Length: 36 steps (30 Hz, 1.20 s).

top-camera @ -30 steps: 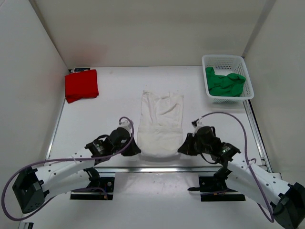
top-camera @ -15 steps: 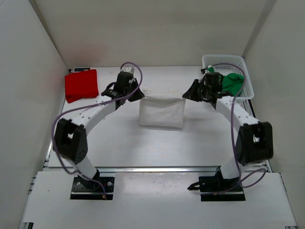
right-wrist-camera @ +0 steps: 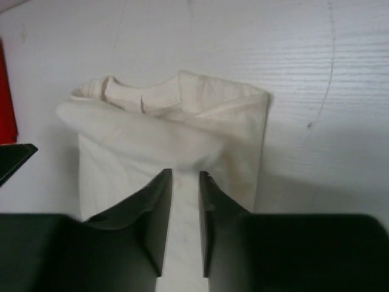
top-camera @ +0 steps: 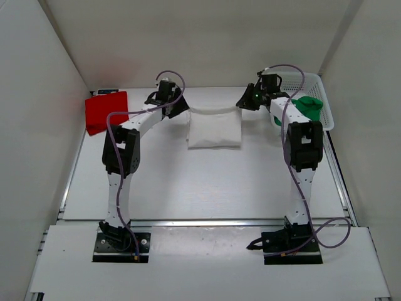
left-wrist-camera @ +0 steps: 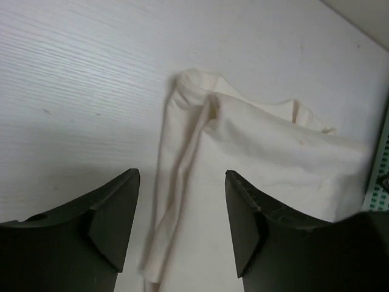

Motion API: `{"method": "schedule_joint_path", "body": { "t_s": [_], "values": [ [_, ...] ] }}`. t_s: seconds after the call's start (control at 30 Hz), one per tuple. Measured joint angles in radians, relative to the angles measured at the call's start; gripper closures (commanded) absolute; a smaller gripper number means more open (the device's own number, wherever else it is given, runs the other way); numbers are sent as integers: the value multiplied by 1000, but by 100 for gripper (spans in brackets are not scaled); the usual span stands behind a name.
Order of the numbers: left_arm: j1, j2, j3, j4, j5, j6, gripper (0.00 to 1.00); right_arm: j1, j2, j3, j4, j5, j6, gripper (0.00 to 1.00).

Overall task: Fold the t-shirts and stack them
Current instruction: Fold the long partially folded tshirt into a neat square

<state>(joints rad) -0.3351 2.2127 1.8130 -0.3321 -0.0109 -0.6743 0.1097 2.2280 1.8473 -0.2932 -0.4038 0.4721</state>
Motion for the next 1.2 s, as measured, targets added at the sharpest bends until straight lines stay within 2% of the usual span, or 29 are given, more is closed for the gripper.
{"method": "schedule_joint_path", "body": {
  "t_s": [0.03, 0.1, 0.17, 0.2, 0.23, 0.37, 0.43, 0.5, 0.63, 0.8, 1.0, 1.1, 1.13, 1.2],
  "values": [
    [18, -1, -12, 14, 0, -14, 28, 0, 16, 28, -11, 4, -2, 68],
    [51, -19, -48, 56, 1, -34, 37, 6, 18, 36, -24, 14, -7, 55],
    [75, -54, -102, 95, 2, -41, 40, 13, -13, -6, -5, 39, -13, 51],
    [79, -76, -129, 109, 2, -41, 41, 21, -42, -48, -2, 54, -13, 54],
    [75, -98, -156, 128, 3, -38, 41, 33, -80, -103, 8, 71, -16, 65],
    [-41, -159, -244, 200, 0, -4, 45, 100, -208, -310, 76, 80, -10, 94],
    [-114, -170, -300, 238, 11, 6, 48, 133, -231, -383, 103, 69, -1, 100],
    [-174, -163, -352, 255, 33, 12, 51, 153, -233, -446, 128, 68, 3, 100],
    [-185, -152, -516, 289, 85, -7, 56, 157, -232, -563, 145, 70, 18, 100],
    [-159, -287, -777, 482, 124, -63, 56, 164, -332, -787, 304, 58, 55, 100],
    [-263, -550, -1120, 551, 127, -109, 54, 225, -568, -1101, 385, 74, 54, 100],
    [-308, -674, -1242, 545, 143, -129, 44, 248, -663, -1189, 373, 74, 41, 99],
    [-311, -716, -1271, 532, 146, -133, 43, 253, -689, -1206, 362, 77, 36, 95],
    [-301, -793, -1300, 488, 137, -131, 33, 262, -743, -1232, 330, 80, 25, 88]
  ]
}}
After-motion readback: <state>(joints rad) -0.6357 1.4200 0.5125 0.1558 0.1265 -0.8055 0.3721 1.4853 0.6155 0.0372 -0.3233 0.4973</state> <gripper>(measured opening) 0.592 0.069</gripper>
